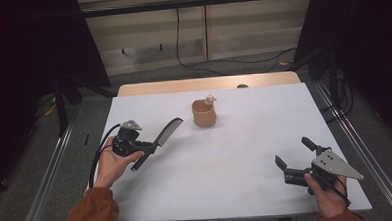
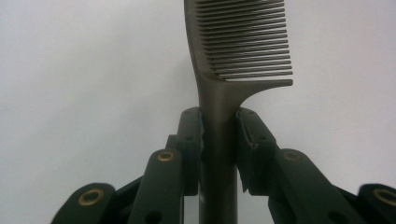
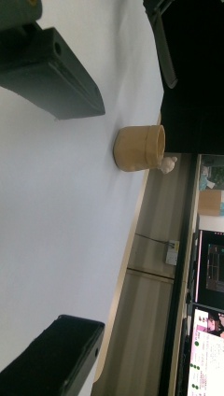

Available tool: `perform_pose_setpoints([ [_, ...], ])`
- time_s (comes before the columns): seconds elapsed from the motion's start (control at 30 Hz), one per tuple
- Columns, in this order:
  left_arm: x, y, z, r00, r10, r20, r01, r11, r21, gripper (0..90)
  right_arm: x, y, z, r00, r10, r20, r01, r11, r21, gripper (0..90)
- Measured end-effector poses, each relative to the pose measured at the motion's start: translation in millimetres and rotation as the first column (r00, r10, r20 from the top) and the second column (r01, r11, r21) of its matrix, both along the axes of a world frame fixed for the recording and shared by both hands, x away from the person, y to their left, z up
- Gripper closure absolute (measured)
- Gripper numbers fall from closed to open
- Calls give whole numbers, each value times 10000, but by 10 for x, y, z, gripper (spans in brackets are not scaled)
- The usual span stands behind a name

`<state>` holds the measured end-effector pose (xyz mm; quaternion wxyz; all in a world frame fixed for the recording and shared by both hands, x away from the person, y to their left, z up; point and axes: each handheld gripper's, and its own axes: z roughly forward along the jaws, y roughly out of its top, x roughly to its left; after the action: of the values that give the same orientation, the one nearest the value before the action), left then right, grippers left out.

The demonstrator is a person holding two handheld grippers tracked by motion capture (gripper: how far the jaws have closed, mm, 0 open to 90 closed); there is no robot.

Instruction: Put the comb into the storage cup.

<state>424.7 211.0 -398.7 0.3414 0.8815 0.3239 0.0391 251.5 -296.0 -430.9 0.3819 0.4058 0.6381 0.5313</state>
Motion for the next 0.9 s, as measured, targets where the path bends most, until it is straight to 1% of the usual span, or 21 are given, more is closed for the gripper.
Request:
perform_pose_setpoints([
  [0.07, -9, 7, 12, 9998, -50, 179, 52, 10000, -82, 728, -1, 0, 0, 10000, 1, -7, -1, 10000, -1, 0],
  [0.1, -12, 13, 15, 9992, 29, 404, -26, 10000, -74, 728, 1, 0, 0, 10000, 23, 11, -23, 10000, -5, 0],
  [0.13, -13, 18, 14, 9987, 89, 506, -77, 9997, -251, 728, 1, -1, 0, 10000, 22, 20, -22, 10000, -4, 0],
  [0.2, -12, 31, 17, 9975, 39, 700, -10, 9991, -413, 728, -1, 1, 0, 10000, 8, -11, -8, 10000, -2, 0],
  [0.23, -15, 36, 23, 9968, 170, 775, -138, 9991, -412, 728, 0, 0, 0, 10000, 15, 8, -15, 10000, -10, 0],
  [0.27, -16, 41, 29, 9968, 289, 742, -259, 9988, -414, 728, 0, 0, 0, 10000, 14, 9, -14, 10000, -7, 0],
  [0.3, -16, 51, 32, 9962, 334, 806, -303, 9988, -387, 728, 1, 0, -1, 10000, 17, 2, -17, 10000, 4, 0],
  [0.37, -18, 72, 31, 9947, 530, 881, -480, 9972, -579, 728, 0, 0, 1, 10000, 36, 21, -36, 10000, 3, 0],
  [0.4, -18, 81, 37, 9940, 552, 939, -497, 9969, -605, 728, 0, -1, 1, 10000, 54, 30, -54, 10000, 4, 0],
  [0.47, -26, 88, 49, 9910, 708, 1140, -621, 9950, -780, 728, 0, -1, 0, 10000, 41, 13, -41, 10000, -4, 0],
  [0.53, -35, 84, 62, 9890, 686, 1311, -582, 9949, -819, 728, 1, -2, 0, 10000, 39, 19, -39, 10000, -7, 0],
  [0.6, -37, 76, 63, 9848, 761, 1559, -643, 9947, -799, 728, 0, -1, 0, 10000, 41, 18, -41, 10000, 1, 0],
  [0.73, -38, 86, 68, 9816, 847, 1713, -672, 9922, -1052, 728, -3, -2, 3, 10000, 47, 41, -48, 10000, 15, 0],
  [0.77, -41, 92, 74, 9795, 890, 1807, -697, 9914, -1107, 728, -3, -3, 3, 10000, 52, 61, -52, 10000, 8, 0],
  [0.8, -44, 99, 77, 9783, 1006, 1811, -775, 9884, -1303, 728, -3, -3, 2, 10000, 44, 39, -44, 10000, 20, 0],
  [0.83, -41, 113, 80, 9786, 1028, 1785, -768, 9862, -1467, 728, -2, -2, 2, 10000, 32, 34, -32, 10000, 18, 0],
  [0.87, -45, 118, 80, 9780, 1072, 1788, -791, 9843, -1576, 728, -2, -3, 2, 10000, 55, 33, -55, 10000, 21, 0],
  [0.9, -49, 129, 85, 9740, 1142, 1959, -854, 9851, -1495, 728, -2, -3, 2, 10000, 40, 35, -40, 10000, 9, 0],
])
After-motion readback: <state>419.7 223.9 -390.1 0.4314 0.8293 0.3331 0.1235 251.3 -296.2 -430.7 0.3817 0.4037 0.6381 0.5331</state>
